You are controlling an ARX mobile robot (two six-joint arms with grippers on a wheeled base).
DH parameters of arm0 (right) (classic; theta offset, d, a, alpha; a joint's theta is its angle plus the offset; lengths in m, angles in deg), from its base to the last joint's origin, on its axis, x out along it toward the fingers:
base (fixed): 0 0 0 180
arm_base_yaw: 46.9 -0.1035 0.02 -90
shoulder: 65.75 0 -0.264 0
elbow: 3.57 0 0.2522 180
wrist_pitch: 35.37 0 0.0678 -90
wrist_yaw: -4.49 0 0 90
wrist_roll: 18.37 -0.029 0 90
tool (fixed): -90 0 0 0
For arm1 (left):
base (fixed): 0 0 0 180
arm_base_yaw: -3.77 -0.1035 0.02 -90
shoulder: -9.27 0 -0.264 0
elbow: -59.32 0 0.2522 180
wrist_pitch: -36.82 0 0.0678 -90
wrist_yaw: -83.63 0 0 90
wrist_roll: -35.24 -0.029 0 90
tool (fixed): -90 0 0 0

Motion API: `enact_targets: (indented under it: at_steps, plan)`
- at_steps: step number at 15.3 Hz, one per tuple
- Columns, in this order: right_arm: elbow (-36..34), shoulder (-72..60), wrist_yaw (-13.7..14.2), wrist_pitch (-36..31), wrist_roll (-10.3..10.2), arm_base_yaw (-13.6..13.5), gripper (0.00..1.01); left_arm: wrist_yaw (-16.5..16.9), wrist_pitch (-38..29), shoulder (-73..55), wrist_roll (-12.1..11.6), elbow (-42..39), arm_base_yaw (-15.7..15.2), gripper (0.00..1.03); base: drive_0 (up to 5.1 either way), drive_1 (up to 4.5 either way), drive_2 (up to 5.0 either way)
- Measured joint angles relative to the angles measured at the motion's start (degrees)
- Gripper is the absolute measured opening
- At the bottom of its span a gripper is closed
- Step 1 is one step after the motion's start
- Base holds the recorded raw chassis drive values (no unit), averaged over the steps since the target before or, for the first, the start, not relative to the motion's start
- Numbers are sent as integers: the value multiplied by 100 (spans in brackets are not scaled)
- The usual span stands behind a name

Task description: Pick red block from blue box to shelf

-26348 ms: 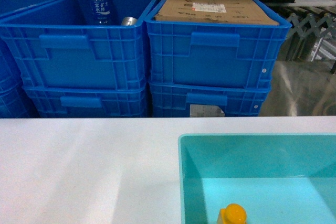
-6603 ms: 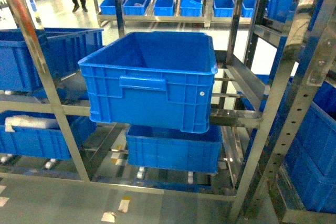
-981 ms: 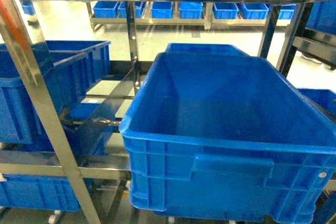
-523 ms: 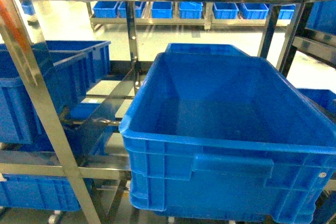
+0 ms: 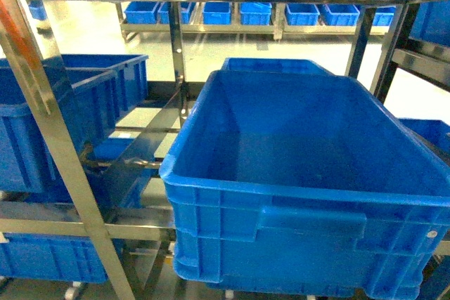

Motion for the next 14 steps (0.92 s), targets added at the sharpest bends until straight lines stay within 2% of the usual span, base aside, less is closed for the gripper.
enact_targets:
  at_steps: [10,11,14]
  plan:
    - [0,0,0,0,0,0,28,0,-2,0,0,0,0,98,0,0,0]
    - [0,2,-20,26,-24,7,28,0,0,0,0,0,0,98,0,0,0]
    - [0,26,-341,289,-291,162,28,0,0,0,0,0,0,98,0,0,0]
